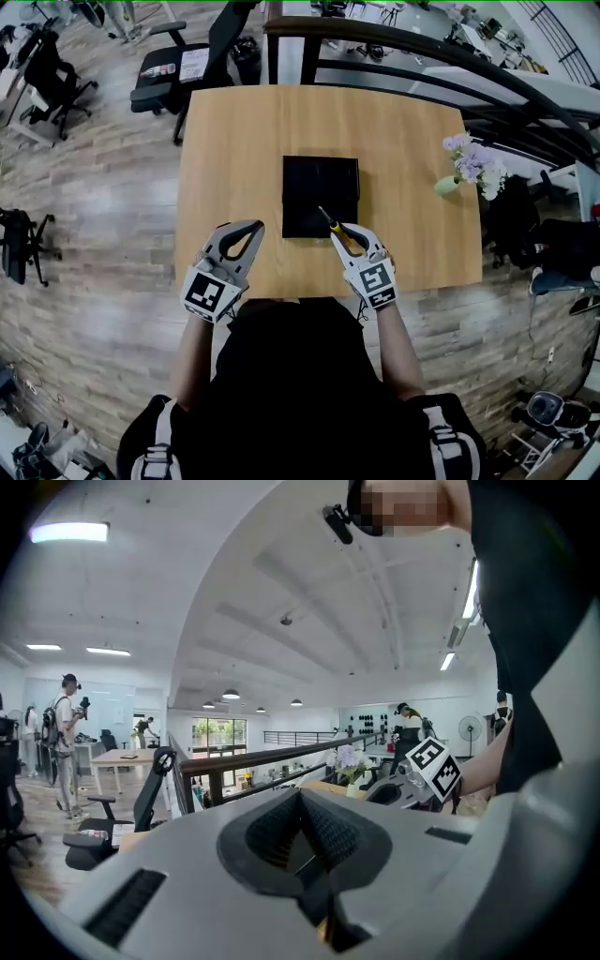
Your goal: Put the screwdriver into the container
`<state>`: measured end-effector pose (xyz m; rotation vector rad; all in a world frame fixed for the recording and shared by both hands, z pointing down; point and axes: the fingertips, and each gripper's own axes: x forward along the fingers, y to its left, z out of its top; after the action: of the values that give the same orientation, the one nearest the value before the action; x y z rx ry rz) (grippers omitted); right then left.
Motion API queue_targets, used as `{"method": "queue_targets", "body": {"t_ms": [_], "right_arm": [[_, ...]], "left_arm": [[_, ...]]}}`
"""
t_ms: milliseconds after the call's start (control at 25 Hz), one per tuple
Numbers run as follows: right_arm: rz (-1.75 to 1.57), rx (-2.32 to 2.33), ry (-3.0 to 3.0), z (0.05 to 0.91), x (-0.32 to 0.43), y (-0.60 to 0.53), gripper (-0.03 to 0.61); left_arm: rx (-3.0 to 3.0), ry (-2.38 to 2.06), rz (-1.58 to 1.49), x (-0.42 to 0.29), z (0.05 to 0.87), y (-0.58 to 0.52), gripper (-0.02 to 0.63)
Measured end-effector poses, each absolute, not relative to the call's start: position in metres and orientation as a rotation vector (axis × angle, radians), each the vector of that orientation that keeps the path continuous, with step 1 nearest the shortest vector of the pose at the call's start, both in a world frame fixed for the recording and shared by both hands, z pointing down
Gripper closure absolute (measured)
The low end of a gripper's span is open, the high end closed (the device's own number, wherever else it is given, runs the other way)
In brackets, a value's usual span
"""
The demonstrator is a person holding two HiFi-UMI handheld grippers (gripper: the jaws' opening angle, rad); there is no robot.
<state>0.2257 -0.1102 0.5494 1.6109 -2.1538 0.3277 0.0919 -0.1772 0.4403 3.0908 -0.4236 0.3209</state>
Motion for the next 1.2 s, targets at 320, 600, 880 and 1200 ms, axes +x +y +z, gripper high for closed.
{"method": "queue_targets", "body": {"t_ms": [320, 600, 880, 1200], "right_arm": [[0.375, 1.414, -2.217, 0.588, 0.237, -0.118, 0.492], [0.415, 1.276, -2.224, 0.628, 0.243, -0.128, 0.492], [0.417, 1.12, -2.207, 0.664, 0.244, -0.13, 0.492], [0.407, 0.987, -2.157, 0.703, 0.243, -0.136, 0.492]], "left_arm": [[3.029, -0.637, 0.332, 0.093, 0.448, -0.176, 0.591], [2.987, -0.771, 0.332, 0.092, 0.452, -0.174, 0.591], [2.968, -0.849, 0.378, 0.095, 0.457, -0.173, 0.591], [2.923, -0.935, 0.42, 0.087, 0.462, -0.162, 0.592]]}}
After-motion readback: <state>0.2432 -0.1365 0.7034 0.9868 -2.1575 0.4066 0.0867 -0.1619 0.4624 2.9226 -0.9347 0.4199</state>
